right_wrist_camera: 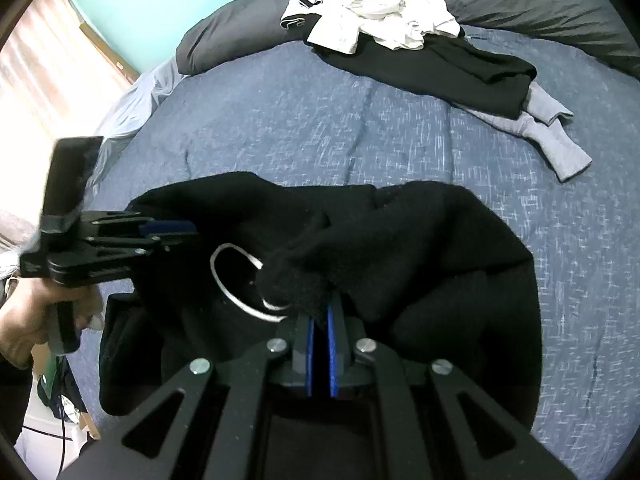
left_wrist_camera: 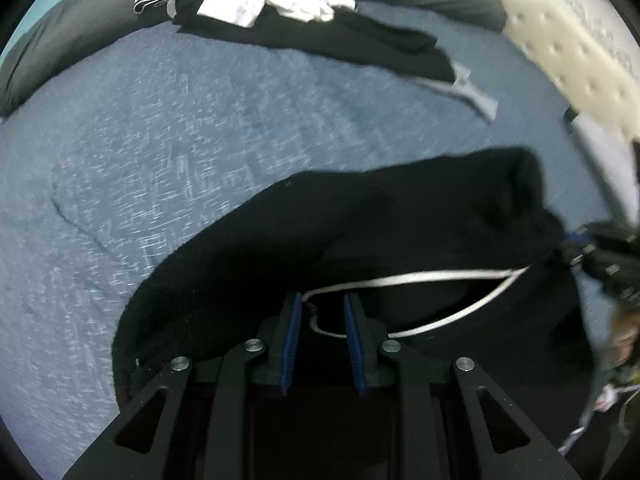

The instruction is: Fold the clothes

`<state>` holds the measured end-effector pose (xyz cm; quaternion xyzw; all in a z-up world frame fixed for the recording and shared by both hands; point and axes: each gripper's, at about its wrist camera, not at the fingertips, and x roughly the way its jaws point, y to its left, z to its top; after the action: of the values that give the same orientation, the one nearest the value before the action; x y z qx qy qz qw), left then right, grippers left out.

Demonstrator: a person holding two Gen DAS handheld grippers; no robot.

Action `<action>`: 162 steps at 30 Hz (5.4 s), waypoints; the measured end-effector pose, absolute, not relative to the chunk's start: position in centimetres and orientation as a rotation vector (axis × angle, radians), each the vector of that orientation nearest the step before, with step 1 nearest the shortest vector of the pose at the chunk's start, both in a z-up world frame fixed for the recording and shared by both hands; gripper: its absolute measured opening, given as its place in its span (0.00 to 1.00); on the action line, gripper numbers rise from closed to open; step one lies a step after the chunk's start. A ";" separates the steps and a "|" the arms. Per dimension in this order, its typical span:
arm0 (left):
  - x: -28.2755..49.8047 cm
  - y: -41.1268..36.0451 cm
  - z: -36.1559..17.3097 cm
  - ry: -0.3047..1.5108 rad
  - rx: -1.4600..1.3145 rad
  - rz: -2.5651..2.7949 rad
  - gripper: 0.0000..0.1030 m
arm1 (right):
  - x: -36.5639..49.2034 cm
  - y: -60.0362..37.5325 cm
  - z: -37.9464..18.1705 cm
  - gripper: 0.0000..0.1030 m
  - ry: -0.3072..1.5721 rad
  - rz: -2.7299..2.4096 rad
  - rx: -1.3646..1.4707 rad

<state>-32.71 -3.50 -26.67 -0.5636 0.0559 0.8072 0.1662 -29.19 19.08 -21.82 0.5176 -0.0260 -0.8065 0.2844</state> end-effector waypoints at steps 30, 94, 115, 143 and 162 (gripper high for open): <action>-31.7 -5.5 -30.3 0.167 -1.561 2.290 0.29 | -28.8 19.7 -23.5 0.05 -0.082 -2.121 1.399; -51.3 -7.6 -24.7 -0.142 -1.485 2.446 0.10 | -50.4 17.8 -22.6 0.05 -0.403 -2.232 1.431; -34.2 -15.6 -19.1 -0.388 -1.387 2.470 0.45 | -35.9 24.5 -18.0 0.50 -0.508 -2.310 1.227; -13.3 -22.2 -26.7 -0.611 -1.684 2.543 0.45 | -19.2 27.3 -23.6 0.58 -0.702 -2.295 1.102; -12.8 -16.2 -31.0 -0.597 -1.730 2.463 0.46 | -18.6 26.2 -24.2 0.58 -0.573 -2.254 1.090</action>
<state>-12.78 -16.19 -31.01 -0.5635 -0.1946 0.8020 0.0365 -18.56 26.24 -24.17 0.4072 -0.2141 -0.8417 0.2826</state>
